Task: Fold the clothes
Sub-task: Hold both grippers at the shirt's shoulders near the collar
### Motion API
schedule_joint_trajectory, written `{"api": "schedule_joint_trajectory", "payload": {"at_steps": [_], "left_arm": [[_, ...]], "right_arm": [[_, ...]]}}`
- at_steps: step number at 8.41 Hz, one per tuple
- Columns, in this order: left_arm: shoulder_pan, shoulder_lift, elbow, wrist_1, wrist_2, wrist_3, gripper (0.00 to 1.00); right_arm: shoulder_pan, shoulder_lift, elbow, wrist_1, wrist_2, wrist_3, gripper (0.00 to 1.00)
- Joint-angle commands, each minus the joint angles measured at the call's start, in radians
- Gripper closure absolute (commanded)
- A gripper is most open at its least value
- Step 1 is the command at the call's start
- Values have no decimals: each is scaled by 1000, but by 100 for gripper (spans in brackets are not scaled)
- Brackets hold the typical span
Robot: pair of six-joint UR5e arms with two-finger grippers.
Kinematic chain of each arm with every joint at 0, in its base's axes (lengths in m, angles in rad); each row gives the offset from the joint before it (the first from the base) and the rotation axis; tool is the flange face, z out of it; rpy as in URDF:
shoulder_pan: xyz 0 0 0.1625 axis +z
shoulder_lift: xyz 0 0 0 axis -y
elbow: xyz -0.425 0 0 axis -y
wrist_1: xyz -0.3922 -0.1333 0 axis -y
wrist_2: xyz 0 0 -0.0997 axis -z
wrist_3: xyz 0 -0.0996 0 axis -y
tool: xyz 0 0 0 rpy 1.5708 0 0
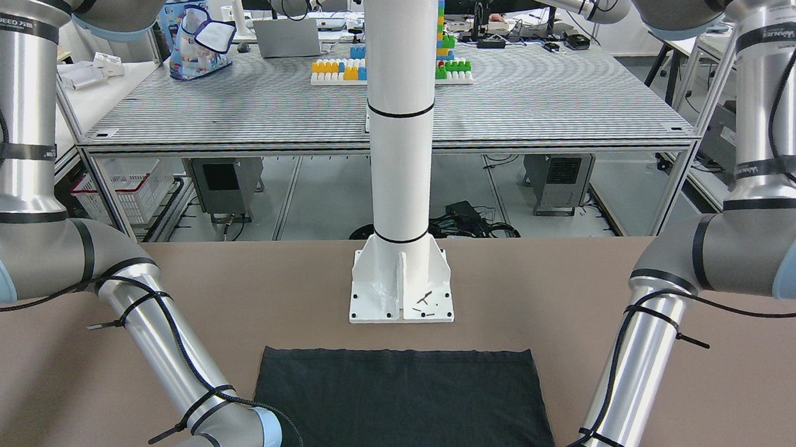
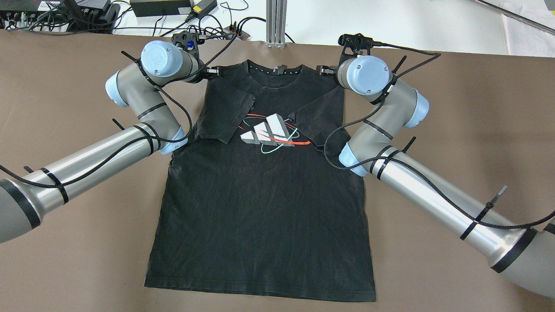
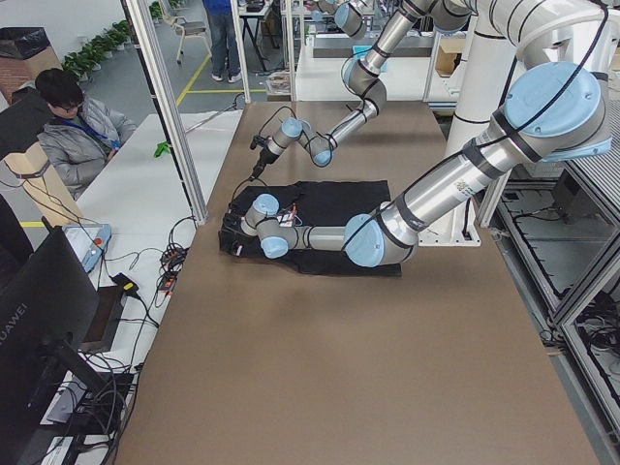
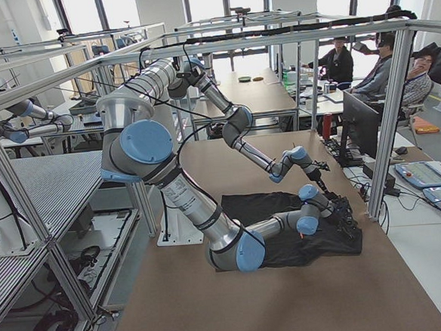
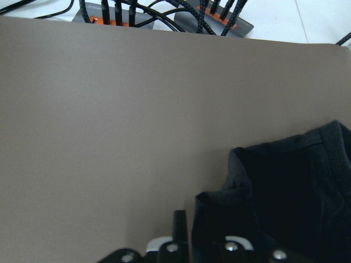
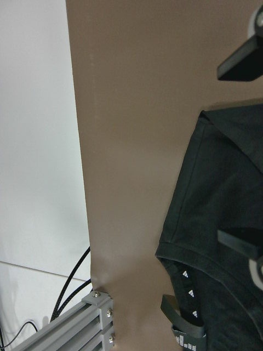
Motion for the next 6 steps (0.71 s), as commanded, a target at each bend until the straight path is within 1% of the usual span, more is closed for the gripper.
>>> {"api": "schedule_joint_trajectory", "payload": {"at_steps": [1,6], "left_arm": [[0,0,8,0,1,0,53],[1,-20,25,0,4,0,52]], "right_arm": [[0,2,0,0,-9,0,6],[0,0,0,0,-12,-2,6]]}}
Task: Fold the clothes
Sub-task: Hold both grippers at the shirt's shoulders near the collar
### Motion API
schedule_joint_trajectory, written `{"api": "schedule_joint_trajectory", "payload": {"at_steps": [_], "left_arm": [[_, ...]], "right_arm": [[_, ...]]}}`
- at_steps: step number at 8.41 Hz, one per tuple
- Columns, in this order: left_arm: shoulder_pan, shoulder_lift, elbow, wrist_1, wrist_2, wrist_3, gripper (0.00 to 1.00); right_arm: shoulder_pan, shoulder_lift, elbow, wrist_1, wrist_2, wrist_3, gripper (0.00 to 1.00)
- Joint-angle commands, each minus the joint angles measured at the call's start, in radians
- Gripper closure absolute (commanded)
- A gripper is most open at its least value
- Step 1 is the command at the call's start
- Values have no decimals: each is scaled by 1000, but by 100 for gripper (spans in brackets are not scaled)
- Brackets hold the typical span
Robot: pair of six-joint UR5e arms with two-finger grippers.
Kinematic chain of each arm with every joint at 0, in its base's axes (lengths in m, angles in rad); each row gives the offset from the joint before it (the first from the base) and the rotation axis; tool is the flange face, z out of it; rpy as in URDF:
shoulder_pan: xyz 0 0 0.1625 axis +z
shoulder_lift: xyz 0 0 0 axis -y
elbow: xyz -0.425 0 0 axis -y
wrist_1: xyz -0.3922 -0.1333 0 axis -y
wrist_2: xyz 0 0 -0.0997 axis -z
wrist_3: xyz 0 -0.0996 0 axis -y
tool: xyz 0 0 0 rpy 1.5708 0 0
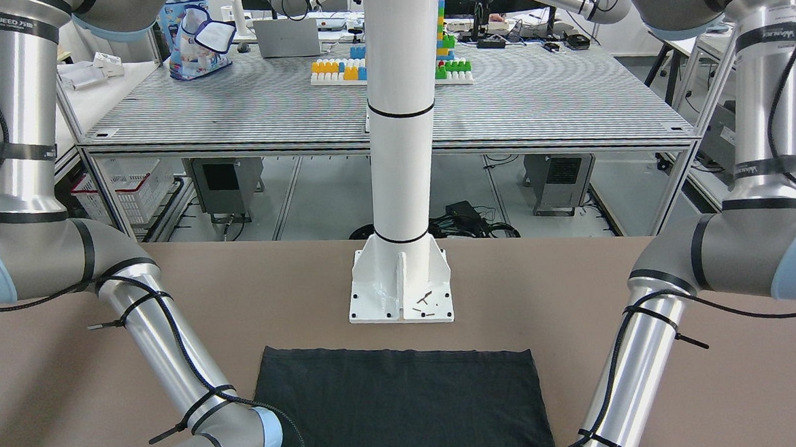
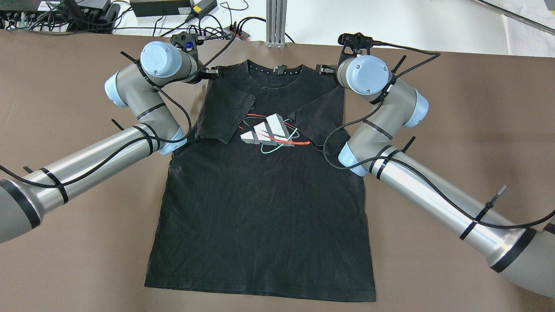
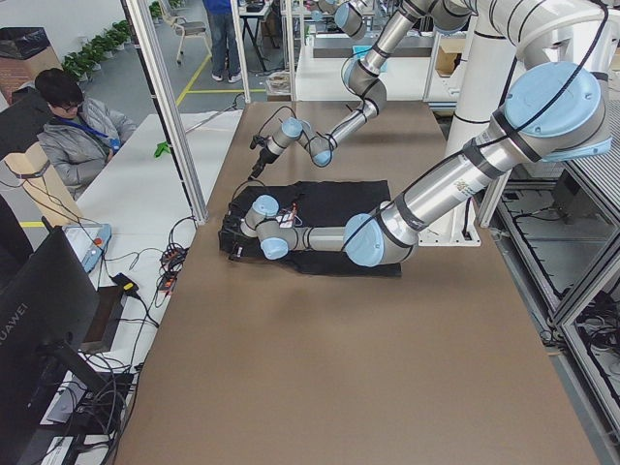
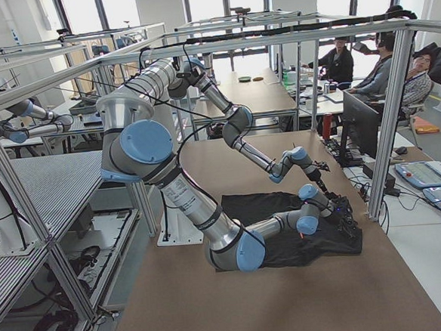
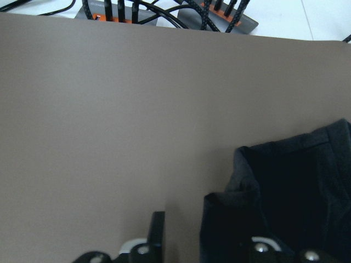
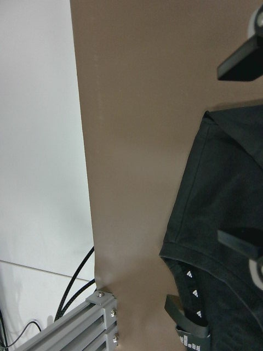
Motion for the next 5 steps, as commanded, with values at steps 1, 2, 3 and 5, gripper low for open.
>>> {"api": "schedule_joint_trajectory", "payload": {"at_steps": [1,2,3,5], "left_arm": [[2,-22,12,0,1,-1,52],[3,-26,16,0,1,-2,52],[12,-26,16,0,8,-2,52],[16,-26,16,0,11,-2,52]], "right_arm": [[0,-1,0,0,-3,0,6],[0,-3,0,0,-3,0,6],[0,-5,0,0,-5,0,6],[0,-5,0,0,-14,0,6]]}}
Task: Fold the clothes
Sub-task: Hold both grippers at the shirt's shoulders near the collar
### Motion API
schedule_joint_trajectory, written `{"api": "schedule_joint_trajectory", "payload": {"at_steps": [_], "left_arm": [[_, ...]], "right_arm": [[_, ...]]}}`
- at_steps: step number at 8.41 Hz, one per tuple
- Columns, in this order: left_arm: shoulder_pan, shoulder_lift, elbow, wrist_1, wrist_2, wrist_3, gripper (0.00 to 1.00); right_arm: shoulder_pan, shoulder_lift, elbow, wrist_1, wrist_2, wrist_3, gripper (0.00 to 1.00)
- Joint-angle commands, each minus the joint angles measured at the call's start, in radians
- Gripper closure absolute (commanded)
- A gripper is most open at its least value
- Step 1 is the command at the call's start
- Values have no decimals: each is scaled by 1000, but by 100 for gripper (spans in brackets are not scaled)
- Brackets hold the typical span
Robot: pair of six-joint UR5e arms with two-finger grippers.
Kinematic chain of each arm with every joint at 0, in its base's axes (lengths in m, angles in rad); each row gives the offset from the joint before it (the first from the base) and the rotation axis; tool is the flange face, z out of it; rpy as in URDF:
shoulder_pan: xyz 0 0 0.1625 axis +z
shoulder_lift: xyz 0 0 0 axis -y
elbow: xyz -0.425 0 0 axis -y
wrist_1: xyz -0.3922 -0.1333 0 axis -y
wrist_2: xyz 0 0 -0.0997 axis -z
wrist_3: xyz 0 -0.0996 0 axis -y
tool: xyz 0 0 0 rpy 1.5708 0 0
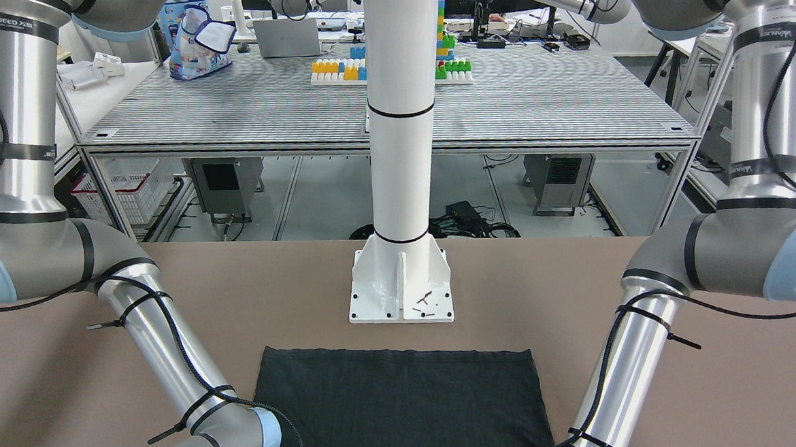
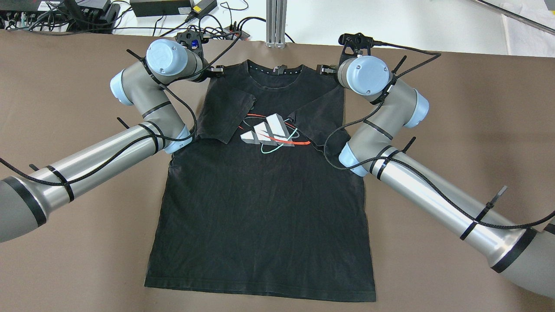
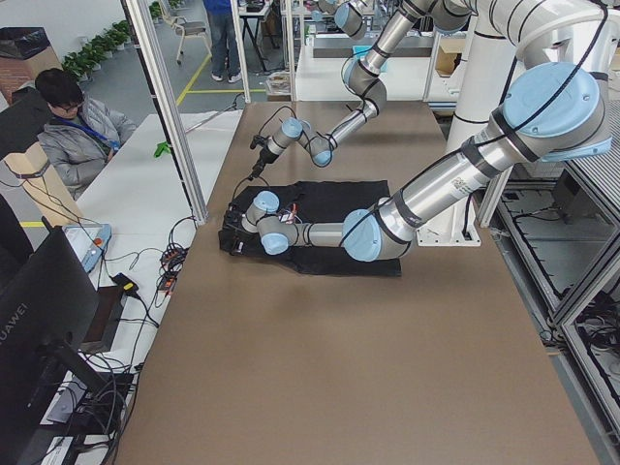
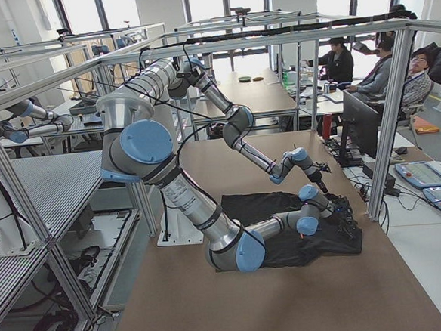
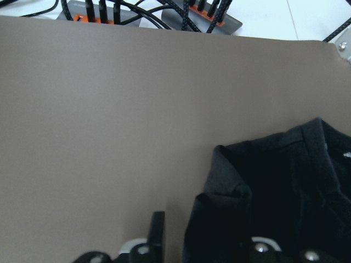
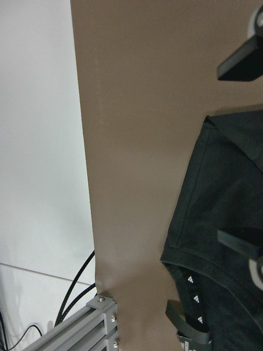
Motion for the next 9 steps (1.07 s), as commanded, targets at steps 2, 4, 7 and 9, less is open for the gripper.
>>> {"api": "schedule_joint_trajectory", "payload": {"at_steps": [2,4,7,9], "left_arm": [[17,-7,1,0,7,-5,52],[17,-7,1,0,5,-6,66],[11,-7,-1,2,-4,-6,100],[6,-7,-2,2,-7,-6,100]], "right_arm": [[0,-1,0,0,-10,0,6],[0,-1,0,0,-10,0,6],[0,-1,0,0,-10,0,6],[0,-1,0,0,-10,0,6]]}}
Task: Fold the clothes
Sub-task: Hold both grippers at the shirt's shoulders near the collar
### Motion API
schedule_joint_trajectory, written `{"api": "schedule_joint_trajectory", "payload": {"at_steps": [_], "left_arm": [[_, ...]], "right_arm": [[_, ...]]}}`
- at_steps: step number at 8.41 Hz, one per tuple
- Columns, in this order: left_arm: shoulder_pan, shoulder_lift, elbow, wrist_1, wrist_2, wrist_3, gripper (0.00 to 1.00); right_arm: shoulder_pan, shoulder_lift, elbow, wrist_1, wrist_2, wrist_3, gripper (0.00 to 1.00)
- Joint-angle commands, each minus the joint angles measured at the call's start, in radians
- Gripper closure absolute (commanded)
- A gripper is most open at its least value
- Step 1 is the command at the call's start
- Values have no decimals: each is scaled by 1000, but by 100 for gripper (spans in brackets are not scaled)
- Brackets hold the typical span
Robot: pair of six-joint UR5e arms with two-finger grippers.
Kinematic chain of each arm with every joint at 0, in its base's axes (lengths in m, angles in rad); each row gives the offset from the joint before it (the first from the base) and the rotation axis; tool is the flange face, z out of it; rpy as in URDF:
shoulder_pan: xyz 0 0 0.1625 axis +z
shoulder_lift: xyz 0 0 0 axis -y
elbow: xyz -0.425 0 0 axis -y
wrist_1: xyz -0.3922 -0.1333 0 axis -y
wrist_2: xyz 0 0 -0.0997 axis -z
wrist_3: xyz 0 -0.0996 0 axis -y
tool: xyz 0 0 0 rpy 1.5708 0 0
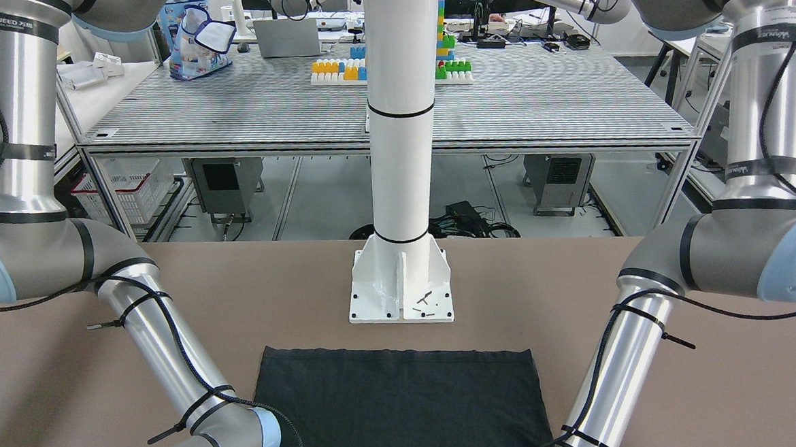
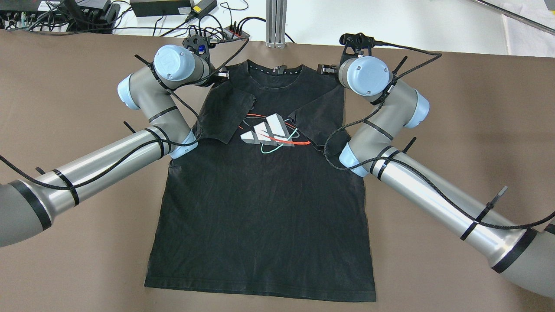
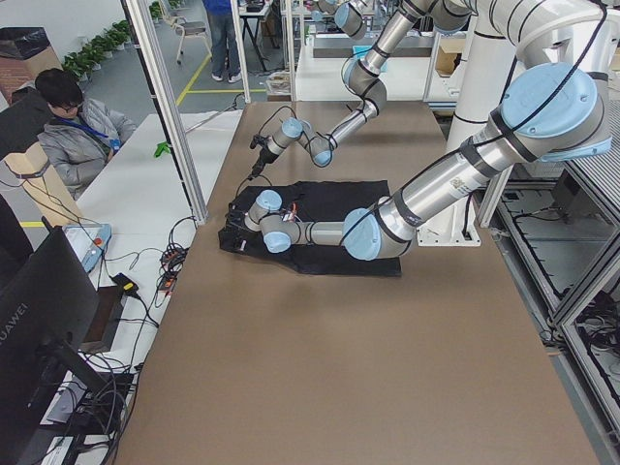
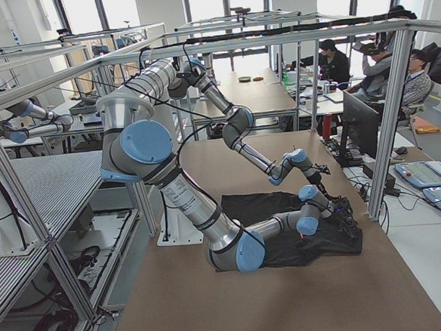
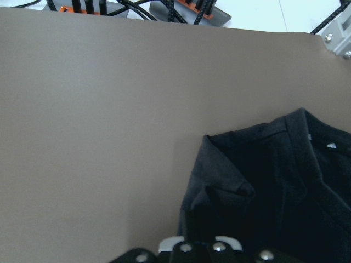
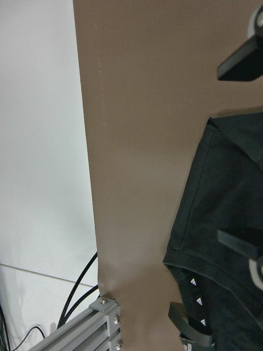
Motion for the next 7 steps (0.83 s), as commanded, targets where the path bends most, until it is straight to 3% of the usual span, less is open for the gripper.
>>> {"api": "schedule_joint_trajectory", "payload": {"at_steps": [1,4,7], "left_arm": [[-4,-2,-1,2,-4,2,100],[-85,4,-1,20,-76,113,100],[-93,56,-48,37,-53,121,100]], "right_arm": [[0,-2,0,0,0,0,6],[0,-2,0,0,2,3,6],[0,-3,0,0,2,3,6]]}}
